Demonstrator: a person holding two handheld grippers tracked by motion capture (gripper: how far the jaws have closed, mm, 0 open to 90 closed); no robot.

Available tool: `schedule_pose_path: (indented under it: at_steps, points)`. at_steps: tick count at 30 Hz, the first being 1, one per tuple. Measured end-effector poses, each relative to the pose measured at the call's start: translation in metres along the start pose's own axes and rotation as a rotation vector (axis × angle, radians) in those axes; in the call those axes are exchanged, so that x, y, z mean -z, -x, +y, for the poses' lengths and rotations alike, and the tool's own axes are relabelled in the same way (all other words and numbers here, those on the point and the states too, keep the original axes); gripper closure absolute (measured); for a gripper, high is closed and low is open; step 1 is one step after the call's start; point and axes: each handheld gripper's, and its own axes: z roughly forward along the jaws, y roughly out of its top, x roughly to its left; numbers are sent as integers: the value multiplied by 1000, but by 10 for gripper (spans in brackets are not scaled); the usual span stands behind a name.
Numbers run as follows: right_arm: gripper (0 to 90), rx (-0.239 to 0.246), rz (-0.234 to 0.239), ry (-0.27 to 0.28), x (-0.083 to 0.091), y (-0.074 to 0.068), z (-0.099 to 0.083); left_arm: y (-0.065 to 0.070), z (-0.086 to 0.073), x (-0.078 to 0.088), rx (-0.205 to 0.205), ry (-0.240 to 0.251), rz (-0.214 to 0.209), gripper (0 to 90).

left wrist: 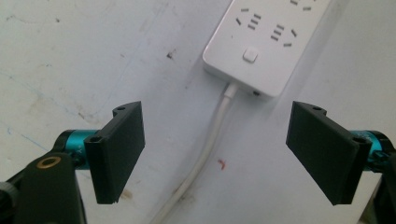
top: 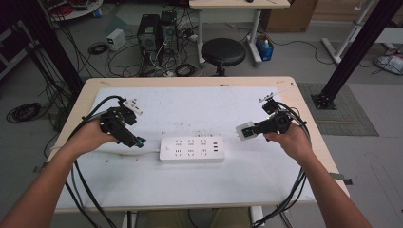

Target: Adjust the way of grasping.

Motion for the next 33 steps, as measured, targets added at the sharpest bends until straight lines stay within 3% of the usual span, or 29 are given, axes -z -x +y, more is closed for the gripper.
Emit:
schedule_pose_path:
  at_steps: [2,6,9,12,15,22,23,24,26,33]
  points:
    - [619,34,-29,-25,4,0,-1,-2,-2,0,-23,-15,-6,195]
    - [619,132,-109,-95,10,-2,-3,-5,-5,-4,-3,-82,-27,195]
    - [619,183,-161,-156,13,-6,-3,-4,-6,-6,-1,-103,-2,195]
    - [619,227,-203,-215,14,-9,-3,-4,-7,-2,5,-72,20,195]
    - [618,265,-213,-250,15,-10,-2,-4,-8,4,4,-55,41,195]
    - [618,289,-229,-290,14,-12,-1,-2,-9,7,14,-23,53,195]
    - [618,290,-232,-295,13,-11,-1,-3,-9,7,0,-38,56,195]
    - [618,292,-234,-298,13,-11,0,-1,-9,6,16,-29,58,195]
    - [618,291,-238,-295,13,-11,1,-2,-10,7,2,-44,57,195]
    - [618,319,-257,-285,14,-13,0,0,-10,6,11,-33,56,195]
